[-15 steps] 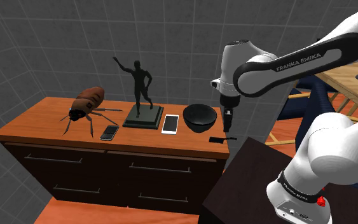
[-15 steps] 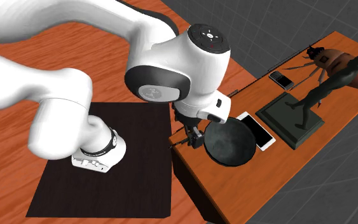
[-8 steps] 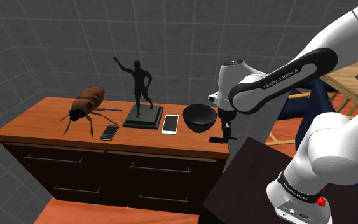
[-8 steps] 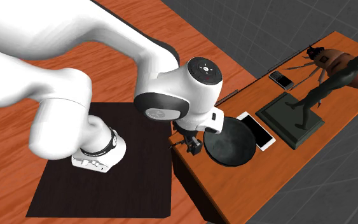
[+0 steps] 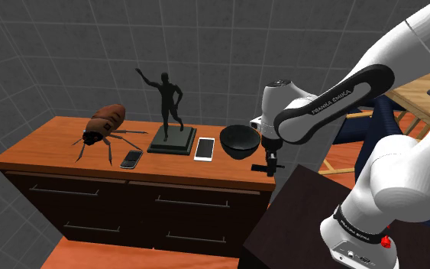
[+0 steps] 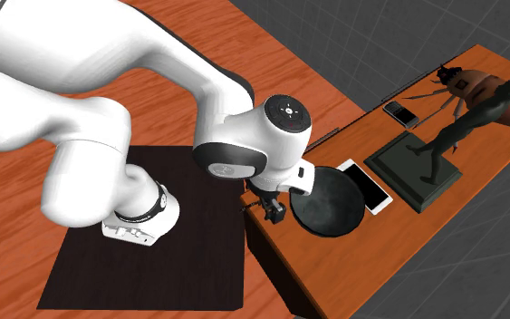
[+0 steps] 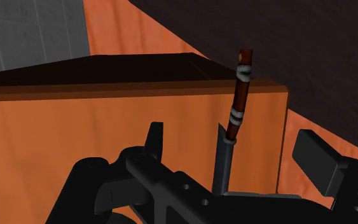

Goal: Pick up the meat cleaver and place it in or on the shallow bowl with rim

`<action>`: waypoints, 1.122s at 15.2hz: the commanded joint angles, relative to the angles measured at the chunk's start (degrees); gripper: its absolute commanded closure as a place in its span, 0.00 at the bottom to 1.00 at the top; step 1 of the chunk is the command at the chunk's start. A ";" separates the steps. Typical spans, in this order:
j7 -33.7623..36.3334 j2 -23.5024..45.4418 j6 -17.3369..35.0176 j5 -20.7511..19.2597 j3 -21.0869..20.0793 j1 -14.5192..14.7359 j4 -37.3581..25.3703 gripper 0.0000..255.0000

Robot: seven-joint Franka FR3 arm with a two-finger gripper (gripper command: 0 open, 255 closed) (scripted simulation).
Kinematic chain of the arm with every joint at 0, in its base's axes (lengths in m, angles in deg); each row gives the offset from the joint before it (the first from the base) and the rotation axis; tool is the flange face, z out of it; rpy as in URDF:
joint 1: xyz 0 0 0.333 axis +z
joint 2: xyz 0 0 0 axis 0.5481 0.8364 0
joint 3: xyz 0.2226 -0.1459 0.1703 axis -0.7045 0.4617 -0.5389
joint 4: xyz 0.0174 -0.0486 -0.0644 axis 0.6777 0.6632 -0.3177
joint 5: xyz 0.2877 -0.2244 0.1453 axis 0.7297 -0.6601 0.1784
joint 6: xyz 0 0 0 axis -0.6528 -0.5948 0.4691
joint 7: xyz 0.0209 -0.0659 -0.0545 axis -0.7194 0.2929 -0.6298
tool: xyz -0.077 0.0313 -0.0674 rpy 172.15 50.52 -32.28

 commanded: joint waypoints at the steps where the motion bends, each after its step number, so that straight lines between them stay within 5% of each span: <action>1: -0.01 0.05 0.07 0.00 0.01 0.00 0.01 0.00; 3: 0.00 0.04 0.05 0.00 0.01 0.00 0.01 0.00; 4: 0.00 0.04 0.05 0.00 0.01 0.00 0.01 1.00; 13: -0.01 0.04 0.05 0.00 0.01 0.00 0.01 1.00; 17: 0.03 -3.42 -4.49 0.03 -0.23 -0.08 -1.08 1.00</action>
